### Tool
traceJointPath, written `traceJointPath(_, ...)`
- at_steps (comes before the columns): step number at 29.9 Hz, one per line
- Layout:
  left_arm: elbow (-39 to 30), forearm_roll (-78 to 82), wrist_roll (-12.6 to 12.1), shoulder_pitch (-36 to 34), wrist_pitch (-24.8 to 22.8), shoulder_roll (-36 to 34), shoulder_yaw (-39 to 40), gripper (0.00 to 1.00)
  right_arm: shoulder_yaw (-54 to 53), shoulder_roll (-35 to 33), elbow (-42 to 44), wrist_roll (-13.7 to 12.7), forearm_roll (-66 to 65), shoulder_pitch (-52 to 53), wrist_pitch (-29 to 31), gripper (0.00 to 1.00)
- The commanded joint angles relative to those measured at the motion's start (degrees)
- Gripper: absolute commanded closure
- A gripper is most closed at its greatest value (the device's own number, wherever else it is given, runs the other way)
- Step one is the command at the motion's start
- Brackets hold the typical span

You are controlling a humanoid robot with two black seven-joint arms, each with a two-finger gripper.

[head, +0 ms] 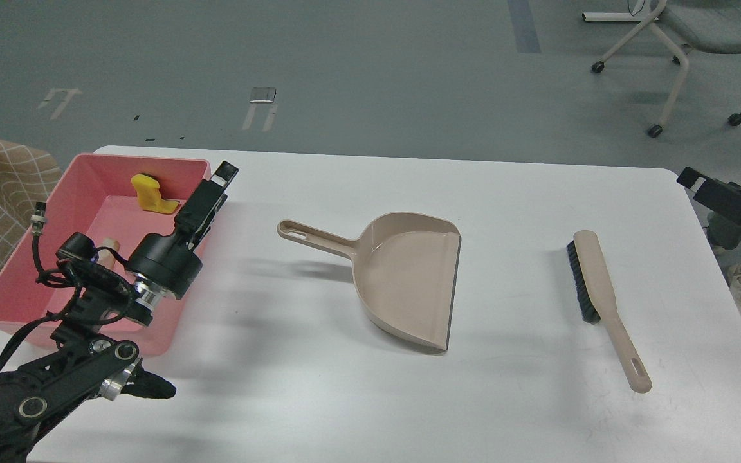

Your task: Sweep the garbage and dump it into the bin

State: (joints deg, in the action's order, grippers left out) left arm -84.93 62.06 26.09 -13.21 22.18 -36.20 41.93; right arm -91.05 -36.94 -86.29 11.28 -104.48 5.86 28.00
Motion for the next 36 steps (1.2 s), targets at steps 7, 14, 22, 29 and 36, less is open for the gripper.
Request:
traceJointPath(7, -2.3, -0.4, -0.9, -6.2, 0.0, 6.8, 0.3, 0.02, 0.0, 6.3, -0.1, -0.5, 0.0, 8.2, 0.0, 0.02)
traceJointPath(14, -0.1, -3.8, -0.9, -15.3, -0.1, 13.3, 0.3, 0.02, -0.1, 13.8, -0.3, -0.6, 0.0, 14.2, 0.0, 0.02)
traceJointPath(22, 3.1, -6.3, -0.8, -23.9, -2.6, 20.1, 0.6, 0.02, -1.0, 29.5, -0.2, 0.1, 12.1, 14.4, -0.1, 0.00)
traceJointPath(29, 8.6, -13.2, -0.7, -27.3, -10.7, 27.4, 5.0, 0.02, -2.7, 36.1, -0.3, 0.2, 33.2, 15.1, -2.6, 0.00)
traceJointPath(36, 7.8, -15.2, -0.2, -22.7, -21.1, 28.2, 12.3, 0.02, -5.5, 36.8, -1.9, 0.6, 45.9, 15.1, -1.9, 0.00)
